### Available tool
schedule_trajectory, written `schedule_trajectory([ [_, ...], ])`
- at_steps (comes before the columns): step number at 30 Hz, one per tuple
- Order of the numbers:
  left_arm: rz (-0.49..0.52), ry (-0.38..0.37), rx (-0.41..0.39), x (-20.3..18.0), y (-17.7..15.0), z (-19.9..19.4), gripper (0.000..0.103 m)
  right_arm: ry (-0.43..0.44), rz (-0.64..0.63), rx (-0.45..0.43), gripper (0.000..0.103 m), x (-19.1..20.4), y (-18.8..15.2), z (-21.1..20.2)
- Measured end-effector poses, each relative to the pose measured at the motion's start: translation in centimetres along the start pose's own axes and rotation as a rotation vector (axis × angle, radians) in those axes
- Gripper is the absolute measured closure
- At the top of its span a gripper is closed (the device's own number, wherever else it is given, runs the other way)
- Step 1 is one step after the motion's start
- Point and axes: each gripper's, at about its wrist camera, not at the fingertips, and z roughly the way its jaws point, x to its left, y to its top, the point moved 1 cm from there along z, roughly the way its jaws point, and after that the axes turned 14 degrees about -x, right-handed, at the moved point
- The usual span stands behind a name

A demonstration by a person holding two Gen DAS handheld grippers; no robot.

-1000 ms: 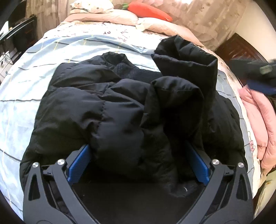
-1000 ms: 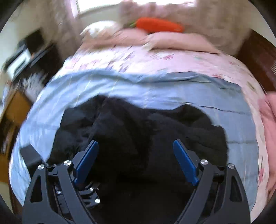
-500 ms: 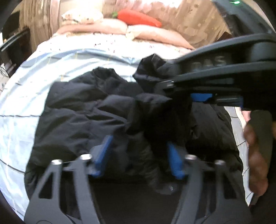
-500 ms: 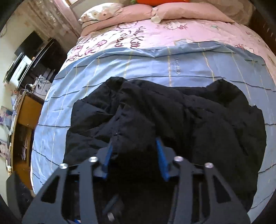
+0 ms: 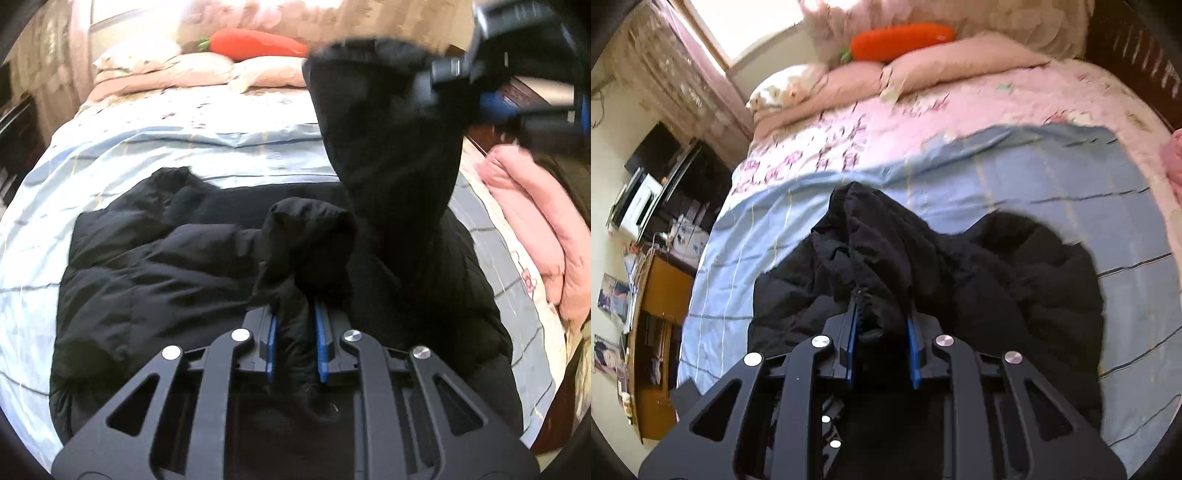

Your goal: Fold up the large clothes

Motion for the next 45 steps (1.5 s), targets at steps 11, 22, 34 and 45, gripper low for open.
schedule_trajectory([
  [11, 0.094, -0.115, 0.013, -8.3, -3.5, 3.2, 0.010, -0.069, 0.005, -0.074, 0.081, -2.9, 1.3, -4.2],
  [22, -0.145, 0.125, -0.122, 1.8, 1.8, -3.8, 0.002, -0.029, 0.011, -0.092, 0.081, -1.1, 0.6, -5.0],
  [34, -0.196, 0.367, -0.049, 13.2, 1.3, -8.7, 0.002, 0.010, -0.098, 0.113, 0.077, 7.7, -9.6, 5.0],
  [45, -0.237, 0.379, 0.009, 15.2, -2.2, -8.7, 0.002, -0.029, -0.258, 0.144, 0.023, 9.6, -14.4, 6.6],
])
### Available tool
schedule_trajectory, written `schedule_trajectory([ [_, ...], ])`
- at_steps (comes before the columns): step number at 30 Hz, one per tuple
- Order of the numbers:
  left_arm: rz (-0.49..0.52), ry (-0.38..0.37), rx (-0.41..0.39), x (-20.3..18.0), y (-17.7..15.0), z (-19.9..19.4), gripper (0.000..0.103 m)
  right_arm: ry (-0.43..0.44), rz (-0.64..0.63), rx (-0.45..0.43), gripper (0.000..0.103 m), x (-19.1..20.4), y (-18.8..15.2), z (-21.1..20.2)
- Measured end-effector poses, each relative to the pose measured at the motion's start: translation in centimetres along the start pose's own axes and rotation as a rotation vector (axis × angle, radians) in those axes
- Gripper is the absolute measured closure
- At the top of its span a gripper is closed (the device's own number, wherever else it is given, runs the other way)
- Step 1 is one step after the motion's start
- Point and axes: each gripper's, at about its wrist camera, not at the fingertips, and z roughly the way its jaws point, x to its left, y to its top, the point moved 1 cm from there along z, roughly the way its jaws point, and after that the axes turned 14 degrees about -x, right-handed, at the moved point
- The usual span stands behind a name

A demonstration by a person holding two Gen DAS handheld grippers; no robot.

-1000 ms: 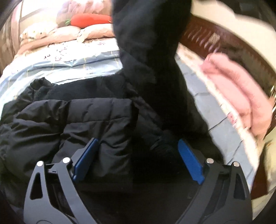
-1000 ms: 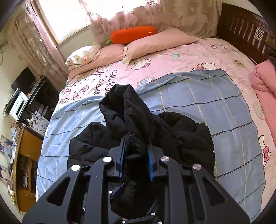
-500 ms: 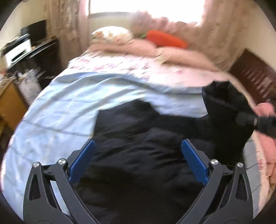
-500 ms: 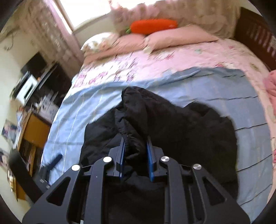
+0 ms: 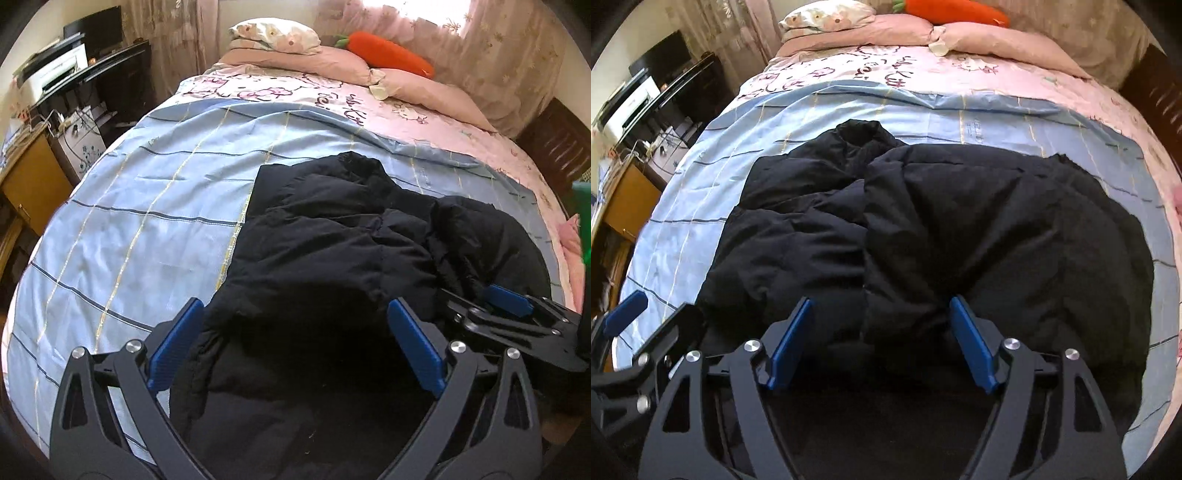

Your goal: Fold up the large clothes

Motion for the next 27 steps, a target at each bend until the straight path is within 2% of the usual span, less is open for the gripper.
schedule_trajectory([
  [3, -0.001, -0.003, -0.010, -0.3, 0.6, -0.1, 0.002, 0.013, 0.082, -0.032, 0.012, -1.7, 1.3, -2.1],
  [7, 0.035, -0.017, -0.055, -1.8, 2.1, -1.0, 0.002, -0.003, 0.186, -0.152, 0.009, -5.0, 4.4, -8.0],
  [9, 0.050, -0.032, -0.085, -3.0, 3.1, -1.6, 0.002, -0.058, 0.194, -0.285, 0.001, -7.1, 5.9, -11.8],
  [11, 0.054, -0.066, -0.119, -4.7, 4.2, -2.2, 0.002, -0.141, 0.157, -0.342, 0.001, -8.8, 6.4, -13.0],
  [14, 0.057, -0.121, -0.135, -7.5, 5.3, -2.0, 0.002, -0.242, 0.134, -0.262, 0.001, -11.6, 5.4, -10.0],
  [16, 0.099, -0.131, -0.120, -9.6, 5.2, -0.8, 0.002, -0.268, 0.146, -0.206, 0.001, -12.7, 4.4, -7.7],
  [19, 0.137, -0.125, -0.070, -11.4, 4.2, 1.5, 0.002, -0.266, 0.133, -0.156, 0.001, -13.2, 2.4, -4.7],
  [24, 0.176, -0.094, 0.034, -12.2, 0.8, 6.6, 0.002, -0.237, 0.116, -0.109, 0.001, -13.2, -0.2, -0.4],
  [27, 0.125, -0.129, 0.097, -11.1, -1.4, 10.0, 0.002, -0.224, 0.152, -0.084, 0.001, -14.1, -1.7, 2.6],
])
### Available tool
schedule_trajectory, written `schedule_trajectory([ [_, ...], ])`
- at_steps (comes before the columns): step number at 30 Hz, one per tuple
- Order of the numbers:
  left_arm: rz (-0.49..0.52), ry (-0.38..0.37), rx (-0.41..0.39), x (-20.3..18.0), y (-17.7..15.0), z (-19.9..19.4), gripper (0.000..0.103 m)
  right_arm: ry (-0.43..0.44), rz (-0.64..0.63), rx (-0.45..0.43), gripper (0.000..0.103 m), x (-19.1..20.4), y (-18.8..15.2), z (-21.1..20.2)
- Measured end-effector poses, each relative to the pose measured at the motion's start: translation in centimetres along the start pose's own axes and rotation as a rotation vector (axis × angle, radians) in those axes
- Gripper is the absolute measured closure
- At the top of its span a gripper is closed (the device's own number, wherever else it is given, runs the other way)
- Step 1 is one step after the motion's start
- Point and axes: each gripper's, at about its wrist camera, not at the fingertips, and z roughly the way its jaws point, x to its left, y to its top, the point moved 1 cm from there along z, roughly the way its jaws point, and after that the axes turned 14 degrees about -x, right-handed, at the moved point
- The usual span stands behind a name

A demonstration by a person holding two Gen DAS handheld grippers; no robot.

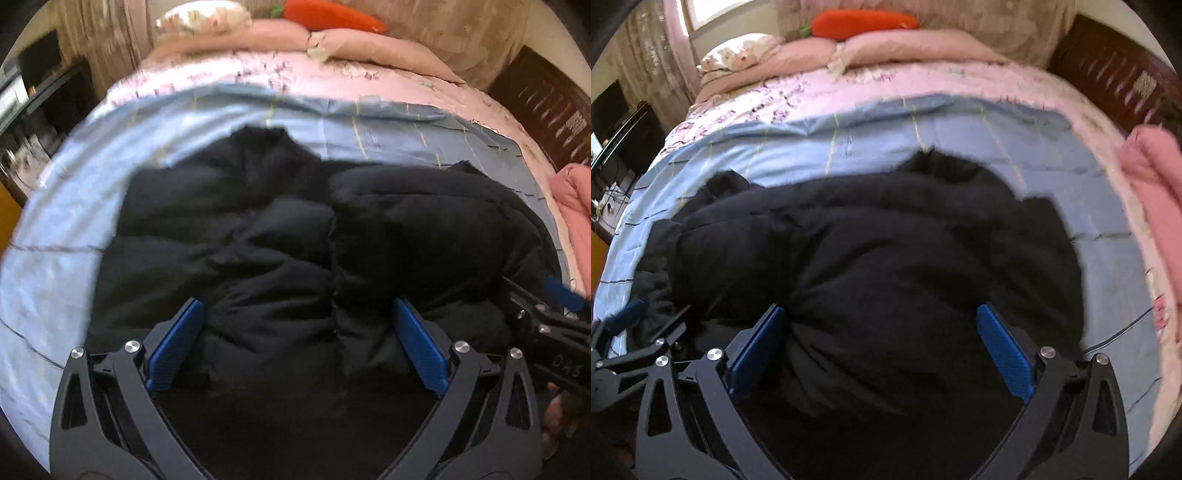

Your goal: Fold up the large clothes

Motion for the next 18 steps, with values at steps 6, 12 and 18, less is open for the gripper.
schedule_trajectory([
  [6, 0.028, -0.007, 0.002, -0.2, -1.6, 2.8, 0.002, 0.042, 0.042, 0.034, 0.001, -1.1, -1.7, 3.4],
  [12, 0.097, 0.016, -0.103, -1.7, 1.8, -1.6, 0.002, 0.029, 0.036, -0.065, 0.001, -1.5, 2.2, -1.5],
  [18, 0.059, -0.065, -0.279, -5.9, 4.9, -4.7, 0.002, -0.106, 0.095, -0.131, 0.001, -4.6, 3.7, -1.6],
])
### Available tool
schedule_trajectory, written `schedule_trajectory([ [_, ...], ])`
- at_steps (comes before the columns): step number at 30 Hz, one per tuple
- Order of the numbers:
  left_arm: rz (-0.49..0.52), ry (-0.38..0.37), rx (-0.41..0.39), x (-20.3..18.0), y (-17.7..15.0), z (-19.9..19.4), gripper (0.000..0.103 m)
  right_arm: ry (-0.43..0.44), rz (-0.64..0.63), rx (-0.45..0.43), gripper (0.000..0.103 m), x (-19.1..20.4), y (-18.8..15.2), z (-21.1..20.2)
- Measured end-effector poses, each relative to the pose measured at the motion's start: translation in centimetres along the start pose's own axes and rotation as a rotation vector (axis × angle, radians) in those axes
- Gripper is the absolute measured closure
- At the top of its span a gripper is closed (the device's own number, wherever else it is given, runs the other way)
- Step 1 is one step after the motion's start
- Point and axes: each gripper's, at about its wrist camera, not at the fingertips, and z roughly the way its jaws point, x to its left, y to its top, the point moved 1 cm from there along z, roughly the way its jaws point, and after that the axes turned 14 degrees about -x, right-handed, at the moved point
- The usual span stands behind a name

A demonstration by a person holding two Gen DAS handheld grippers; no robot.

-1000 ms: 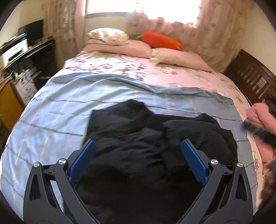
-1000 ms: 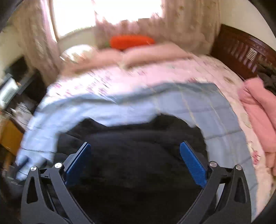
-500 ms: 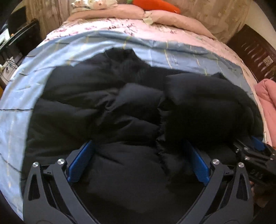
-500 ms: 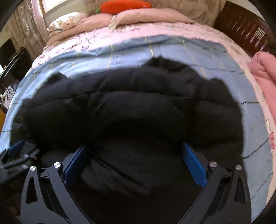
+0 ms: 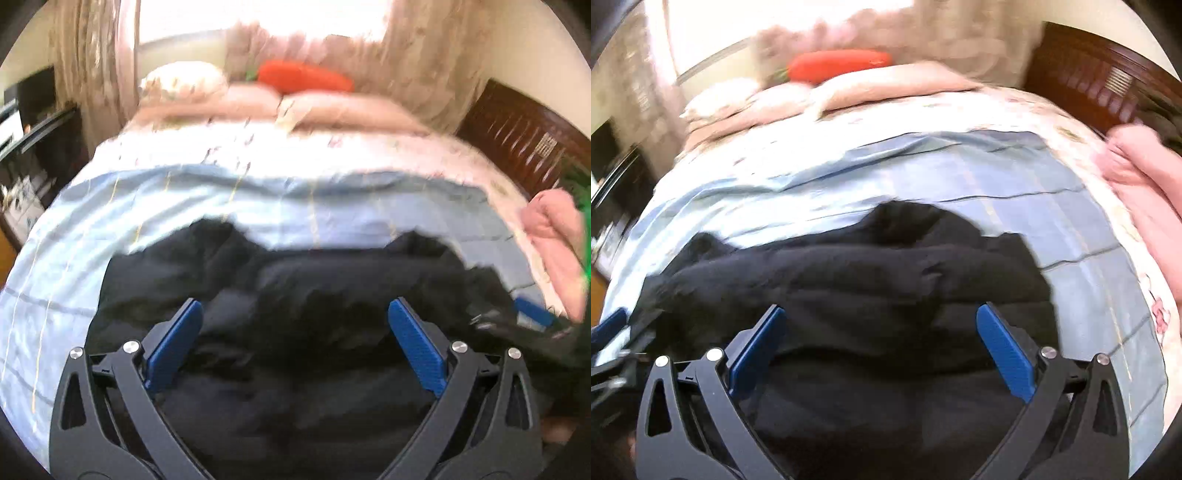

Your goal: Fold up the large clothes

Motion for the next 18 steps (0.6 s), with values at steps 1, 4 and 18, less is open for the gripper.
schedule_trajectory([
  [1, 0.017, -0.012, 0.013, -0.8, -0.2, 0.8, 0.002, -0.008, 0.015, 0.042, 0.001, -0.6, -0.6, 1.3],
  [4, 0.059, 0.031, 0.193, -1.6, -3.2, 5.8, 0.002, -0.003, 0.015, 0.103, 0.001, -1.1, -3.4, 4.1],
  [18, -0.037, -0.088, 0.027, -7.8, 0.8, 2.3, 0.002, -0.205, 0.193, 0.005, 0.001, -11.7, -3.1, -0.1],
])
